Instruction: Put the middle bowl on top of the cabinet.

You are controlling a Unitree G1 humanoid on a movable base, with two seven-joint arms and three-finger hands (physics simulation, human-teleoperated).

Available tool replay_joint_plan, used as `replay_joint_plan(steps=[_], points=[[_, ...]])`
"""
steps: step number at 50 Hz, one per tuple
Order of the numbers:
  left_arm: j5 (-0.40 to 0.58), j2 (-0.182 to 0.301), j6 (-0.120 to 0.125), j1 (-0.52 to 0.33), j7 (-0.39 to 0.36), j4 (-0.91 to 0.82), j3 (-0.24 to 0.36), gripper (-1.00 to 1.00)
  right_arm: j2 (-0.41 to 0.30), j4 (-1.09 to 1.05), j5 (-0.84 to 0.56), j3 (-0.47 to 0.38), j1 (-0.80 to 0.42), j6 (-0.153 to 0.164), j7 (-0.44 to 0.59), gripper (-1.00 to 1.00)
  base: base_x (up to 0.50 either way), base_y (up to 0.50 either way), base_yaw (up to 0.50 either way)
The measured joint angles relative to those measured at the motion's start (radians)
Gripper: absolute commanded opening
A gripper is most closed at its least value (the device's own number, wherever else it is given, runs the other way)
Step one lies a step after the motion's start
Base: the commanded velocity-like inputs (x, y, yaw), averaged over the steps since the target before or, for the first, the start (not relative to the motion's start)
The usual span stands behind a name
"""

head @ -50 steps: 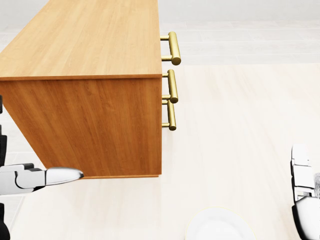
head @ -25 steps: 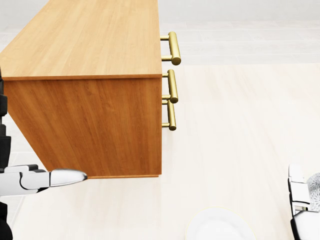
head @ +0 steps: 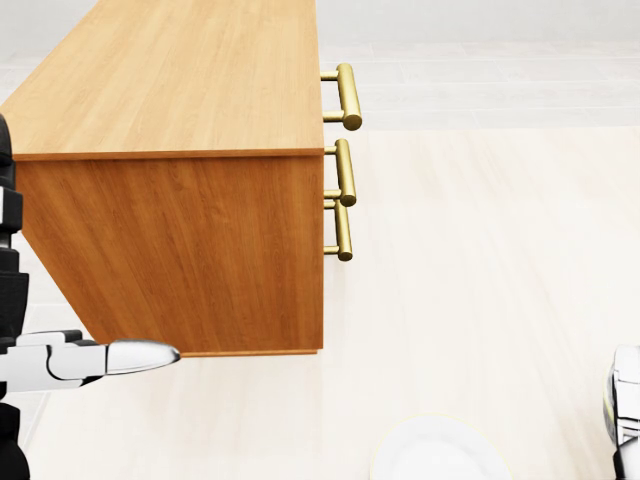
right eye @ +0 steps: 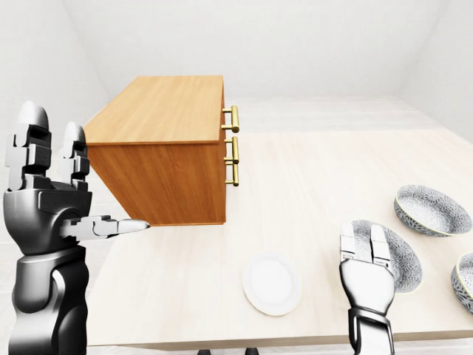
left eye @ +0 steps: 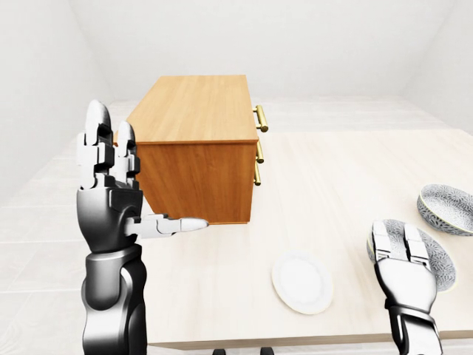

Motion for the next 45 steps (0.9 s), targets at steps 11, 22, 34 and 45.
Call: replay_joint_plan(steps=[11,22,34,45], points=[[0.006,0.000,0.000,0.002,-0.004,0.000,-0.006,1.00,-0.022,0.038,0.017,-0.016,-0.008,0.024,-0.006,1.00,0.00,0.00,0.00],[0.013,-0.002,0.000,0.005,-0.010,0.000,-0.011,1.00,-0.043,0.087,0.036,-0.030,-0.021,0.047,-0.023,1.00,0.00,0.00,0.00],[0.017,-0.003,0.000,0.007,-0.015,-0.001,-0.013,1.00,-0.061,0.148,0.062,-0.032,-0.034,0.066,-0.054,-1.00,0.00,0.00,0.00],[0.024,-0.003,0.000,0.010,-0.022,0.004,-0.020,1.00,-0.071,0.151,0.075,-0.026,-0.034,0.085,-0.042,-1.00,0.00,0.00,0.00]])
